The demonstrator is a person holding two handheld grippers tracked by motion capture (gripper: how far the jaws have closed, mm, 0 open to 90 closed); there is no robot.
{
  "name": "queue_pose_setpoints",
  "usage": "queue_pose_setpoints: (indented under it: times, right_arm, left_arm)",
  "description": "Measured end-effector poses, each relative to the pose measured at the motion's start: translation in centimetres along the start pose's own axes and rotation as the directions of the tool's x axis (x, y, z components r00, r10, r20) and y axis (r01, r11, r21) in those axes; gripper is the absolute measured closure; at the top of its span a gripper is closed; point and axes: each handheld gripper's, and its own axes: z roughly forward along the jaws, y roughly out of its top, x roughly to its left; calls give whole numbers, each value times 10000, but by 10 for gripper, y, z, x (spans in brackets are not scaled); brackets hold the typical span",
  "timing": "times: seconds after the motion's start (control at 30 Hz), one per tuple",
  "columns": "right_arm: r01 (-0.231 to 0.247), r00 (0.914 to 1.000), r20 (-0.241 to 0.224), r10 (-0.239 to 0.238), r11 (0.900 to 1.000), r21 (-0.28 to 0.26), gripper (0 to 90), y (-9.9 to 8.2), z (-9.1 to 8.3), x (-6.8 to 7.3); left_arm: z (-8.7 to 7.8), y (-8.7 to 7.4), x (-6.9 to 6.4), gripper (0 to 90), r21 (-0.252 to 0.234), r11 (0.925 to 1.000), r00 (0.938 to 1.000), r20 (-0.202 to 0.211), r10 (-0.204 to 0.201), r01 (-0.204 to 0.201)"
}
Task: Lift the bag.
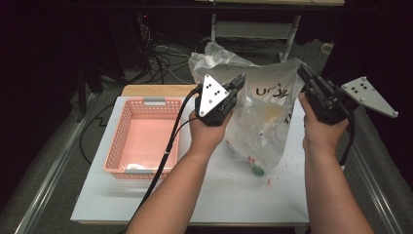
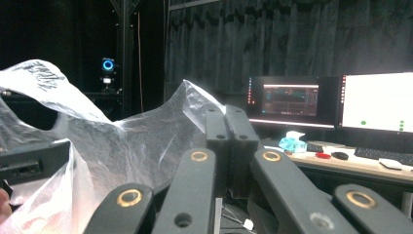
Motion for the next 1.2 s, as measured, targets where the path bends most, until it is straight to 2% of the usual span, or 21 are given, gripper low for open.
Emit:
queue_pose_setpoints:
  times: [0.13, 0.23, 0.3, 0.4, 0.53, 0.63, 0.7, 0.73, 0.77, 0.9, 0.97, 1.03, 1.13, 1.2]
  right_arm:
    - [37, 10000, 74, -39, 9998, 216, 900, -4, 2, -4]
    - [-24, 9999, 121, 17, 9984, 557, 900, -20, 2, -6]
    - [-29, 9999, 158, 15, 9960, 893, 900, -33, 3, -8]
    - [-112, 9996, 272, 75, 9905, 1368, 900, -52, 3, -12]
    - [-191, 9989, 446, 118, 9859, 1665, 900, -62, 3, -17]
    - [-83, 9984, 569, -18, 9844, 1758, 900, -63, 4, -21]
    - [-91, 9981, 613, -23, 9827, 1850, 900, -63, 4, -22]
    - [-18, 9980, 621, -101, 9820, 1888, 900, -63, 4, -23]
    - [52, 9978, 637, -178, 9813, 1926, 900, -62, 4, -23]
    - [257, 9968, 687, -407, 9781, 2065, 900, -61, 4, -22]
    - [333, 9962, 714, -493, 9772, 2097, 900, -60, 4, -21]
    - [345, 9963, 693, -503, 9764, 2130, 900, -60, 4, -21]
    - [367, 9969, 601, -512, 9745, 2215, 900, -62, 4, -19]
    - [384, 9974, 516, -513, 9734, 2258, 900, -62, 4, -18]
  left_arm:
    - [7, -11, 1, 879, 419, 9991, 10000, 32, -40, 39]
    - [12, -27, 5, 878, 807, 9965, 9996, 143, -246, 234]
    - [14, -37, 5, 877, 1150, 9933, 9998, 154, -109, 90]
    - [14, -46, 8, 867, 1459, 9889, 9994, 157, -303, 277]
    - [8, -51, 11, 794, 1767, 9836, 9991, 195, -389, 348]
    - [-4, -53, 12, 713, 1930, 9801, 9980, 325, -541, 468]
    - [-13, -55, 10, 646, 2080, 9775, 9976, 513, -468, 352]
    - [-21, -56, 7, 619, 2093, 9778, 9982, 551, -252, 131]
    - [-28, -57, 6, 585, 2015, 9794, 9979, 606, -232, 106]
    - [-56, -58, 0, 485, 1766, 9838, 9962, 752, -449, 310]
    - [-67, -60, -2, 442, 1733, 9837, 9951, 765, -631, 491]
    - [-80, -63, -2, 411, 1837, 9797, 9918, 841, -967, 799]
    - [-94, -71, -2, 372, 2026, 9745, 9905, 766, -1143, 968]
    - [-102, -80, 1, 356, 2472, 9634, 9900, 667, -1240, 1040]
